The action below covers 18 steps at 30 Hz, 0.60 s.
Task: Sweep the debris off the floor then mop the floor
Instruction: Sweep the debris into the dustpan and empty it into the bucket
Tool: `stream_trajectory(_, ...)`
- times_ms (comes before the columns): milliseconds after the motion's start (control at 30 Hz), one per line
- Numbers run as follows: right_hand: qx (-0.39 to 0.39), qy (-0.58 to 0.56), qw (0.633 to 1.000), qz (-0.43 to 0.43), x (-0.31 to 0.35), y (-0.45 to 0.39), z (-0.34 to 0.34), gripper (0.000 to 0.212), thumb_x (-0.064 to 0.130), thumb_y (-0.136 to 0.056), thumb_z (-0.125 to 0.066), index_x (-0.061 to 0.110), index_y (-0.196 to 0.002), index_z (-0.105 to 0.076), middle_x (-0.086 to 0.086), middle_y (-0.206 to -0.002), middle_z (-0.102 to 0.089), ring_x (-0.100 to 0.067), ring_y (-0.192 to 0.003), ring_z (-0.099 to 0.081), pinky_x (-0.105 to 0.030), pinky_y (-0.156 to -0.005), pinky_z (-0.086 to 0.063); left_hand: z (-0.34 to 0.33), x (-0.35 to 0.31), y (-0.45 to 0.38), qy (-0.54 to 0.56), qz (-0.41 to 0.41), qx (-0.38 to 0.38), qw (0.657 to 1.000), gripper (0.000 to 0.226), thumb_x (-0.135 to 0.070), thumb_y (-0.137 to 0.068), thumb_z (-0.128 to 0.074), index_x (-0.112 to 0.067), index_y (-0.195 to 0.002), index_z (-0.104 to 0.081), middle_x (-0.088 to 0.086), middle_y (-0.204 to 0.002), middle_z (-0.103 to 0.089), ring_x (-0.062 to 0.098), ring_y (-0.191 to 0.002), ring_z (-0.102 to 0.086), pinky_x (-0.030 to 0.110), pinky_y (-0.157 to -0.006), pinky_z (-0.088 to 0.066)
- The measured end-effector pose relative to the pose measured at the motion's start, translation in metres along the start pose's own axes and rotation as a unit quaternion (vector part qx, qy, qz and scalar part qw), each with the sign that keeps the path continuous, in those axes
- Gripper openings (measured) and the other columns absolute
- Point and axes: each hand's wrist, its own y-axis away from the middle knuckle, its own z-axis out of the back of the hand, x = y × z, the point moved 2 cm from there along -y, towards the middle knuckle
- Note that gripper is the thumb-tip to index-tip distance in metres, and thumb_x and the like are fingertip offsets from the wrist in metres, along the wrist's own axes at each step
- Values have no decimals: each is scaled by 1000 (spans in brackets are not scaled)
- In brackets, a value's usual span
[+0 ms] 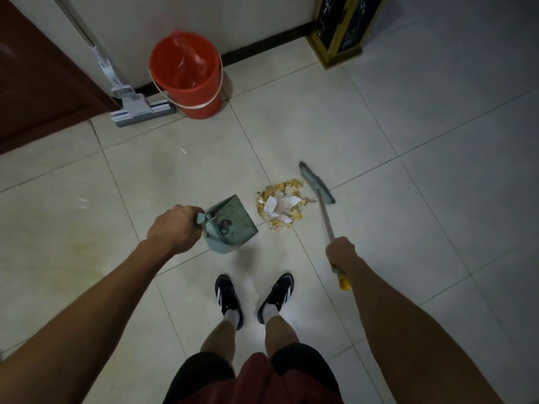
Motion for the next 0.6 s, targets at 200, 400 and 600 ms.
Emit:
stream_trajectory(200, 51, 6, 999, -8, -15, 17, -47, 30, 13, -98, -51, -6, -120, -53, -15, -105, -67, -29, -91, -71, -34, -76, -60, 3, 1, -8, -31, -35, 17, 999, 21, -20, -92, -59, -31, -106, -70, 6, -95, -70, 29, -82, -63, 38, -71, -55)
stream_trajectory(400, 113, 11, 994, 12, -2, 49, -91, 34, 11, -97, -46, -2, -128, -50, -21, -120, -61, -35, -106, -64, -36, -82, -55, 7, 7, -14, -35, -51, 20, 998, 21, -22, -90, -61, -31, -107, -69, 6, -96, -70, 30, -84, -64, 39, -73, -57)
stream_trajectory(600, 144, 17, 989, 38, 10, 72, -117, 36, 9, -98, -38, -4, -129, -52, -9, -81, -50, -32, -86, -57, -34, -64, -50, -1, 19, -8, -45, -58, 18, 997, 23, -19, -91, -61, -31, -108, -70, 3, -92, -69, 29, -80, -63, 34, -65, -50)
